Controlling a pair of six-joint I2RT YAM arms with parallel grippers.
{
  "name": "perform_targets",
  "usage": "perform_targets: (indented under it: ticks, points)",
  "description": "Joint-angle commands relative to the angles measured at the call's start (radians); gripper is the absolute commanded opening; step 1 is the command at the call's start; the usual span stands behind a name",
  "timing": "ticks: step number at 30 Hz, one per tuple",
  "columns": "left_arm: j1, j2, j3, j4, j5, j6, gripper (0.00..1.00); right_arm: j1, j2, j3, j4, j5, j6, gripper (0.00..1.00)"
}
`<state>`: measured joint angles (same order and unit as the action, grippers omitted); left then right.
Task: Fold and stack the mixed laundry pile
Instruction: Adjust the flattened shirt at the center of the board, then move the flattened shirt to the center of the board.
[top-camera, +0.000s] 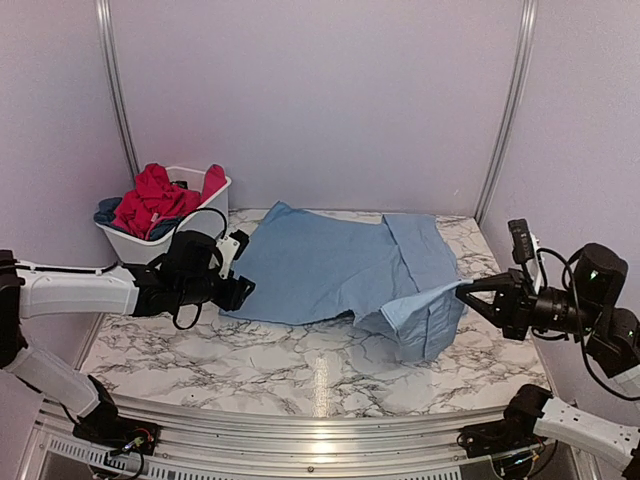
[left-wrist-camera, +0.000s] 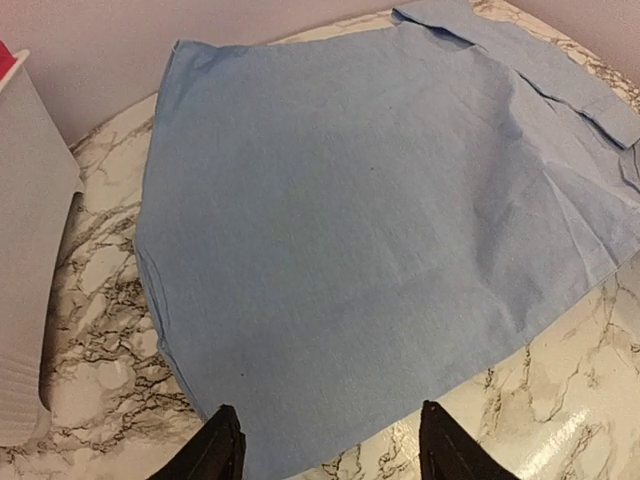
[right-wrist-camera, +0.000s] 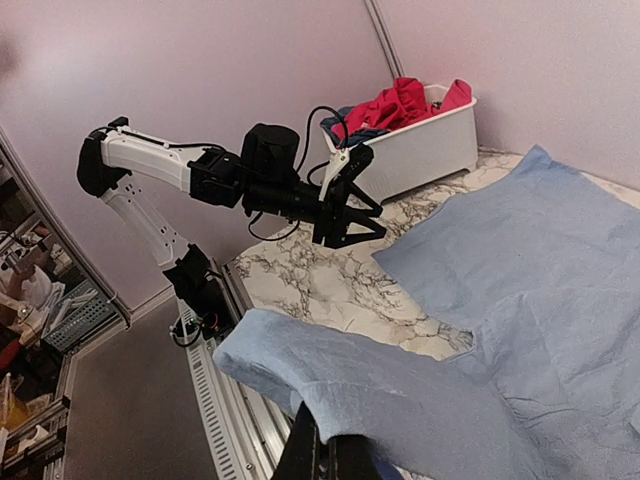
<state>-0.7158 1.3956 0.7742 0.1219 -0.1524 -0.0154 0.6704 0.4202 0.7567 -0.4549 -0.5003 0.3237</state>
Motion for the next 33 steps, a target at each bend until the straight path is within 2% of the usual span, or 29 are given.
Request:
perform_targets:
  ticks: [1,7,11,18,21,26,31,33]
  points:
    - [-0.008,0.08,0.029,-0.135,0.021,-0.032,0.57,0.007,0.031,-0.074,0.06,0.031,0.074,0.0]
    - [-0.022,0.014,-0.069,-0.159,-0.108,-0.002,0.53,0.007,0.108,-0.05,0.127,0.064,0.056,0.0]
    - [-0.022,0.014,-0.101,-0.159,-0.187,0.099,0.53,0.007,0.104,-0.02,0.12,0.126,0.033,0.0]
    - [-0.028,0.116,-0.045,-0.221,-0.166,0.245,0.51,0.007,0.094,-0.006,0.105,0.176,0.036,0.0]
    - [-0.034,0.125,-0.051,-0.206,-0.126,0.29,0.51,0.006,0.071,0.011,0.101,0.21,0.04,0.0]
    - [-0.049,0.193,-0.043,-0.137,-0.156,0.372,0.51,0.006,0.089,0.019,0.101,0.21,0.042,0.0]
    - [-0.053,0.269,-0.011,-0.062,-0.196,0.45,0.43,0.006,0.099,0.033,0.099,0.228,0.032,0.0]
    - [-0.052,0.303,0.012,-0.057,-0.21,0.466,0.36,0.006,0.094,0.048,0.085,0.251,0.026,0.0]
